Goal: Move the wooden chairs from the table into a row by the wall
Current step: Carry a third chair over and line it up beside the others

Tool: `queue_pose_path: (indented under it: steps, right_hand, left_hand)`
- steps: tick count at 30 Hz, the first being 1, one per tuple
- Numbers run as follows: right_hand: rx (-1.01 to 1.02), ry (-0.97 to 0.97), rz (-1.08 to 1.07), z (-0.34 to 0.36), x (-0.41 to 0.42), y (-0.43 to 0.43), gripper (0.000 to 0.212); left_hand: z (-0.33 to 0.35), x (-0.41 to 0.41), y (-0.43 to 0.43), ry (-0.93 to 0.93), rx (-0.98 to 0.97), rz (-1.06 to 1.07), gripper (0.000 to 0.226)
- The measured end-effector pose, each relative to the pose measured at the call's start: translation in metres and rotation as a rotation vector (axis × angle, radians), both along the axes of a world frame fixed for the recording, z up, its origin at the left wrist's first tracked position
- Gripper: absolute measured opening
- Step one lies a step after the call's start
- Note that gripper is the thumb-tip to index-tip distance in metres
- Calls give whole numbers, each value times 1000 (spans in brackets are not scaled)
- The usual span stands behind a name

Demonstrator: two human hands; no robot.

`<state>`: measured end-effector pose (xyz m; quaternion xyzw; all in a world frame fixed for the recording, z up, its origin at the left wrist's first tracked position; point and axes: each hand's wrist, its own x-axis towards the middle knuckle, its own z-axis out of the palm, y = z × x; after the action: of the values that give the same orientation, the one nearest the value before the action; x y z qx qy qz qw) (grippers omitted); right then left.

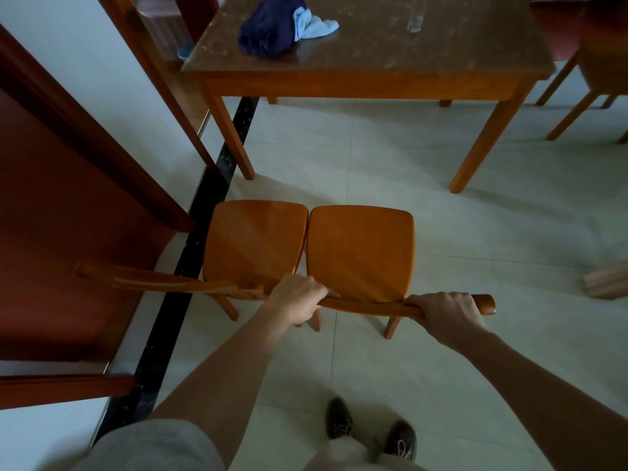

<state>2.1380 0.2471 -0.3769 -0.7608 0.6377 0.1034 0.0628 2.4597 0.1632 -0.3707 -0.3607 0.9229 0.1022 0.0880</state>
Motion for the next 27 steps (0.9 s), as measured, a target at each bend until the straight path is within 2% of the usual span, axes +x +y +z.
queue_pose_path:
  steps: [6, 15, 20, 27]
  right_hand:
    - [-9, -2, -14, 1, 10, 1, 20]
    - [-14, -104, -48, 20, 26, 5, 17]
    - [32, -110, -7, 24, 34, 2, 17]
    - [77, -120, 21, 25, 32, -1, 18]
  left_hand:
    - [1, 8, -5, 40, -7, -21, 36]
    - [2, 19, -13, -121, -13, 52, 31]
    - [6, 22, -17, -114, 29, 109, 38]
    - [6, 20, -13, -142, 26, 128, 35]
